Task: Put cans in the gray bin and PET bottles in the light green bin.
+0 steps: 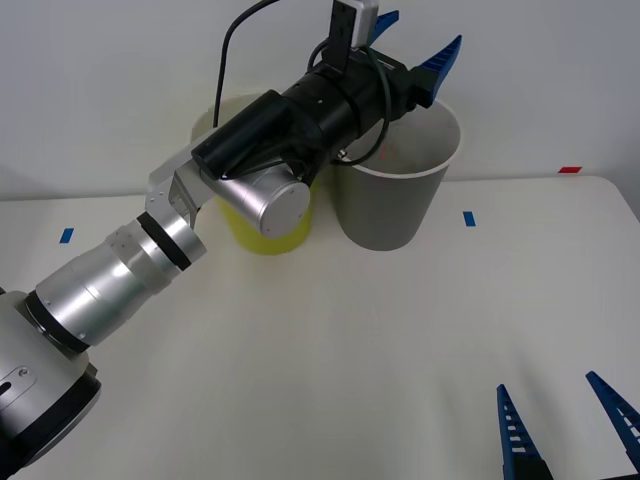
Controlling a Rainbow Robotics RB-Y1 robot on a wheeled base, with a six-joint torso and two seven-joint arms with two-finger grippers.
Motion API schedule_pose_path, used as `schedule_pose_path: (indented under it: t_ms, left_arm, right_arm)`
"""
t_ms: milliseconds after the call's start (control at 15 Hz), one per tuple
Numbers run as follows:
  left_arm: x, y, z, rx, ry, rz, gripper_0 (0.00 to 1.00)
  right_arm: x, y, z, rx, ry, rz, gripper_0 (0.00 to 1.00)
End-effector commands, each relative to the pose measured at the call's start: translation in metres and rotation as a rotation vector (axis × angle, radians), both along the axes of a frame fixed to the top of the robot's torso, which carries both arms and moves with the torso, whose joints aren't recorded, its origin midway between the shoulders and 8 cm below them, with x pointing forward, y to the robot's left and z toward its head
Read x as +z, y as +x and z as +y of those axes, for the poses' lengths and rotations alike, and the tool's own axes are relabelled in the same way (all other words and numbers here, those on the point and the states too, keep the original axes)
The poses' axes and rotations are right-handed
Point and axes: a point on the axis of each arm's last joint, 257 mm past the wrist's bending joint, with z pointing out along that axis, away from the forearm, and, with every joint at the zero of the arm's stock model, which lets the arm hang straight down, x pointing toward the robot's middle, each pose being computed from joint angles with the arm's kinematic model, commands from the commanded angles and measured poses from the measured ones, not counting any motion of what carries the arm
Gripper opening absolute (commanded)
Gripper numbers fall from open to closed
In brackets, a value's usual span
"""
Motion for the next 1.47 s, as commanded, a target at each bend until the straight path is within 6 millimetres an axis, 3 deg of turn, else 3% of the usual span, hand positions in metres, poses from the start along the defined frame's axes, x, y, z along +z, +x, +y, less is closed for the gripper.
schedule_pose_path:
  t_ms: [67, 200, 533, 667, 1000, 1267, 1467]
  left_arm:
    - [0.003, 0.002, 0.006, 0.006, -0.001, -0.012, 1.00]
    - [0.006, 0.002, 0.011, 0.009, -0.005, -0.022, 1.00]
    - [0.013, -0.013, 0.050, 0.031, 0.002, -0.002, 1.00]
    - [0.024, -0.028, 0.075, 0.057, 0.046, 0.043, 1.00]
    - [0.030, -0.059, 0.137, 0.133, 0.079, 0.025, 1.00]
    - [0.033, -0.095, 0.170, 0.183, 0.131, 0.043, 1.00]
    - [0.023, -0.121, 0.194, 0.229, 0.181, 0.076, 1.00]
  right_arm:
    - [0.000, 0.000, 0.000, 0.000, 0.000, 0.000, 1.00]
    - [0.000, 0.000, 0.000, 0.000, 0.000, 0.000, 1.00]
    - [0.000, 0.000, 0.000, 0.000, 0.000, 0.000, 1.00]
    - [0.000, 0.000, 0.000, 0.000, 0.000, 0.000, 1.00]
    - [0.000, 0.000, 0.000, 0.000, 0.000, 0.000, 1.00]
    - [0.000, 0.000, 0.000, 0.000, 0.000, 0.000, 1.00]
    - [0.000, 0.000, 0.000, 0.000, 0.000, 0.000, 1.00]
